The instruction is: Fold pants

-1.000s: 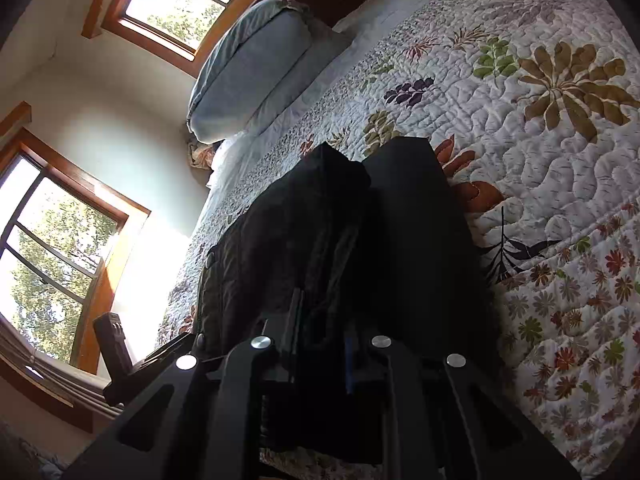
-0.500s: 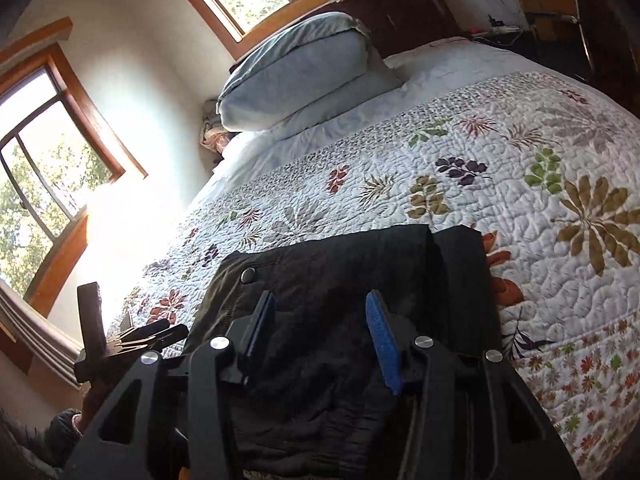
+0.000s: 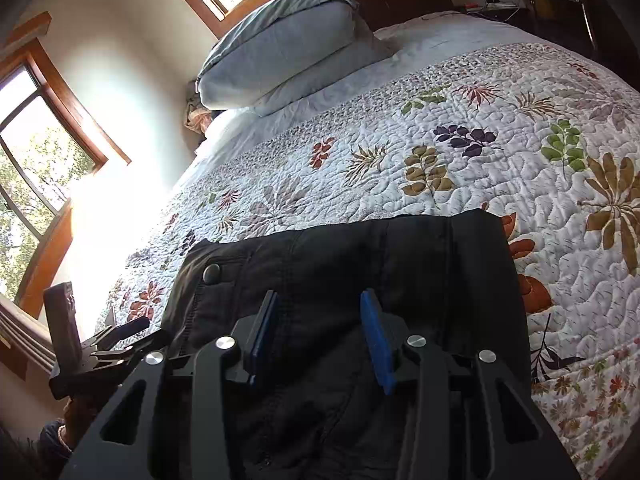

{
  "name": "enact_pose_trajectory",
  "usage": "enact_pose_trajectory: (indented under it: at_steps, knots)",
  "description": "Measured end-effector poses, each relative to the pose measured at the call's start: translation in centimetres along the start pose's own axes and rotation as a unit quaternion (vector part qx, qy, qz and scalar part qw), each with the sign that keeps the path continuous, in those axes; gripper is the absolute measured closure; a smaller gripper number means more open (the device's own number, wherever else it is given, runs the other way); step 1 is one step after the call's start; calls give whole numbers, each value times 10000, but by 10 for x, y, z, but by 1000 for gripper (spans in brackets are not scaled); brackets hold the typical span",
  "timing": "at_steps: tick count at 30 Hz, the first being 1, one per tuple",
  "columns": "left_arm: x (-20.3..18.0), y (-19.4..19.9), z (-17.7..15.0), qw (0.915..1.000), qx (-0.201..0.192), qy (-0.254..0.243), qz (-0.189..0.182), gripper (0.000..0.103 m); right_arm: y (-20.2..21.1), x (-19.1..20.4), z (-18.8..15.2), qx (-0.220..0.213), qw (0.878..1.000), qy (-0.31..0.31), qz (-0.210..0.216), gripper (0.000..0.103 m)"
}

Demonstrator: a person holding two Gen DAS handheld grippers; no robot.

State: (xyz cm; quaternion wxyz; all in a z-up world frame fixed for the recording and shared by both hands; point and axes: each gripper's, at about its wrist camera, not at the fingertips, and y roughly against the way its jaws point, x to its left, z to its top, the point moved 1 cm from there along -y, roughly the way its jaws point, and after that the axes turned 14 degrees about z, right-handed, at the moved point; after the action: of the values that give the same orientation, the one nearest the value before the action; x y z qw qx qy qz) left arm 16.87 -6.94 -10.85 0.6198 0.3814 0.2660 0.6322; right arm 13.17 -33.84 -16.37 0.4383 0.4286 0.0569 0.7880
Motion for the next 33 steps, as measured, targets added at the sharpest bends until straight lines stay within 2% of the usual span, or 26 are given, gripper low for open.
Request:
enact_pose_trajectory:
  at_steps: [5,9,12,13,14,18,21,23,25,27,30,32,33]
  knots:
    - [6,21,6,9999,-74,-45,63,3,34,12,-1,-291,9996,34,31,43]
    - [9,44,9,9996,-220,-125,132,3,63,16,-5,-364,9991,107,-197,31]
    - [12,57,9,9992,-286,-209,191,3,79,14,-10,-335,9979,185,-514,17]
    - [12,59,8,9992,-272,-218,195,3,81,12,-11,-284,9976,178,-610,8]
    - [13,60,7,9992,-234,-255,202,3,83,9,-13,-222,9973,146,-678,5]
    - [20,57,-1,9993,-24,-312,215,3,83,-7,-19,-40,9968,-87,-790,5]
    - [37,44,-12,9977,531,60,-423,3,82,-16,-25,-4,9970,-322,-704,5]
    - [52,31,-22,9921,890,373,-802,3,80,-19,-28,12,9968,-407,-686,5]
    - [62,18,-34,9863,1208,509,-1000,3,79,-19,-31,27,9968,-434,-668,5]
    - [68,6,-44,9786,1518,625,-1240,3,78,-19,-33,55,9968,-451,-655,5]
    - [68,-9,-58,9627,1945,779,-1714,3,76,-20,-34,84,9967,-465,-660,5]
    - [68,-16,-65,9567,2111,884,-1800,3,76,-20,-35,109,9965,-498,-655,5]
    - [69,-18,-68,9494,2162,972,-2061,3,76,-20,-36,110,9966,-509,-641,5]
